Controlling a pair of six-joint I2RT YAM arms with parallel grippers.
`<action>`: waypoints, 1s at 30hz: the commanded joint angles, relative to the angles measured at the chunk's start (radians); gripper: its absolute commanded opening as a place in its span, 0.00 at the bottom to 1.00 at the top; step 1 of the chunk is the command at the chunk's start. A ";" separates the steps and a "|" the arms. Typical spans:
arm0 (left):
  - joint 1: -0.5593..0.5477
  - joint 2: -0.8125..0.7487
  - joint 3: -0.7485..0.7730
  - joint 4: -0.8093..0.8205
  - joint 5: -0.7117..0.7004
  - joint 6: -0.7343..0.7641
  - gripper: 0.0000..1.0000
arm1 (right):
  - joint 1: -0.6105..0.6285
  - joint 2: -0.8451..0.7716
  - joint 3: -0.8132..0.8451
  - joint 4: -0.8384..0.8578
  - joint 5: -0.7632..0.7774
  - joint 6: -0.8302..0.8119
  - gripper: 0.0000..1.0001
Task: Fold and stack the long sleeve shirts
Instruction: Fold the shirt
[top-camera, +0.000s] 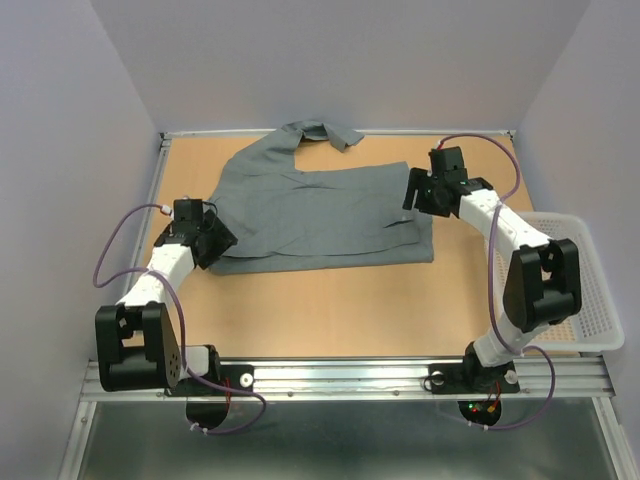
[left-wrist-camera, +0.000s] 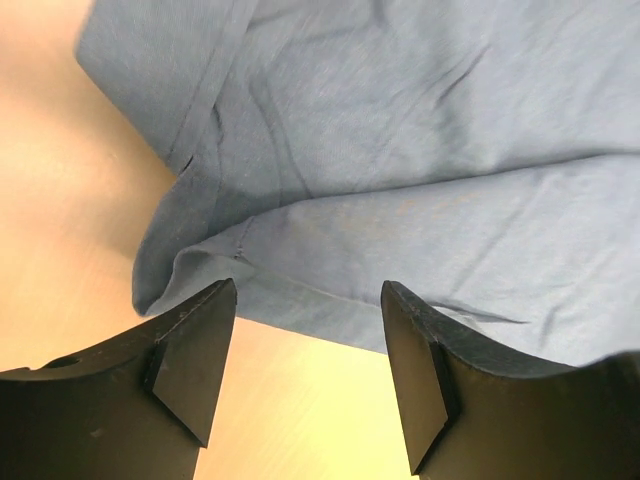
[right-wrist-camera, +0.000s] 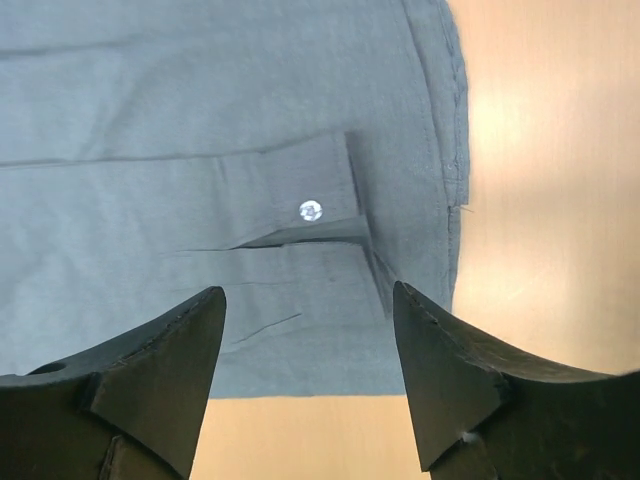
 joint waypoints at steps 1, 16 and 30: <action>0.004 -0.084 0.084 -0.075 -0.053 -0.011 0.72 | 0.001 -0.094 0.032 0.029 -0.058 0.053 0.73; -0.288 0.074 0.133 0.288 0.148 -0.100 0.69 | 0.096 -0.110 -0.465 0.864 -0.535 0.530 0.74; -0.239 0.318 -0.017 0.455 0.081 -0.141 0.69 | 0.070 0.062 -0.645 1.018 -0.491 0.552 0.74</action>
